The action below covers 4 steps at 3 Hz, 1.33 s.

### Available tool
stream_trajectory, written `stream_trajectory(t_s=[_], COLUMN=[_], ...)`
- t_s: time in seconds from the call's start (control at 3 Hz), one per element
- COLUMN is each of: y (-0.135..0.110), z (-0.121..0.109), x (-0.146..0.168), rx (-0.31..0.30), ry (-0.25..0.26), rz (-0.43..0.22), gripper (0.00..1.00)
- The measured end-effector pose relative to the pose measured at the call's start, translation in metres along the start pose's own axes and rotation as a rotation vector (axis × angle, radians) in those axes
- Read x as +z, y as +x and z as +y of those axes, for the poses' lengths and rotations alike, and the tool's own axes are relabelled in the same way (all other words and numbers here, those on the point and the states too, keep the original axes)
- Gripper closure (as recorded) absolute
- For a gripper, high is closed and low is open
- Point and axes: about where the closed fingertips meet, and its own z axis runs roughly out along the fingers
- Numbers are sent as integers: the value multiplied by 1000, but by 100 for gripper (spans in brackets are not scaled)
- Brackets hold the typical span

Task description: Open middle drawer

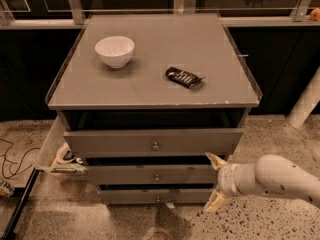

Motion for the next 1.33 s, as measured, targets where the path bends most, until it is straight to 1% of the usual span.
stream_trajectory(t_s=[0.33, 0.67, 1.33], y=[19, 19, 43], z=[-9, -9, -6], x=[12, 14, 84], rx=[37, 37, 82], ry=[24, 21, -31], rz=[20, 20, 23], gripper=[0, 0, 0])
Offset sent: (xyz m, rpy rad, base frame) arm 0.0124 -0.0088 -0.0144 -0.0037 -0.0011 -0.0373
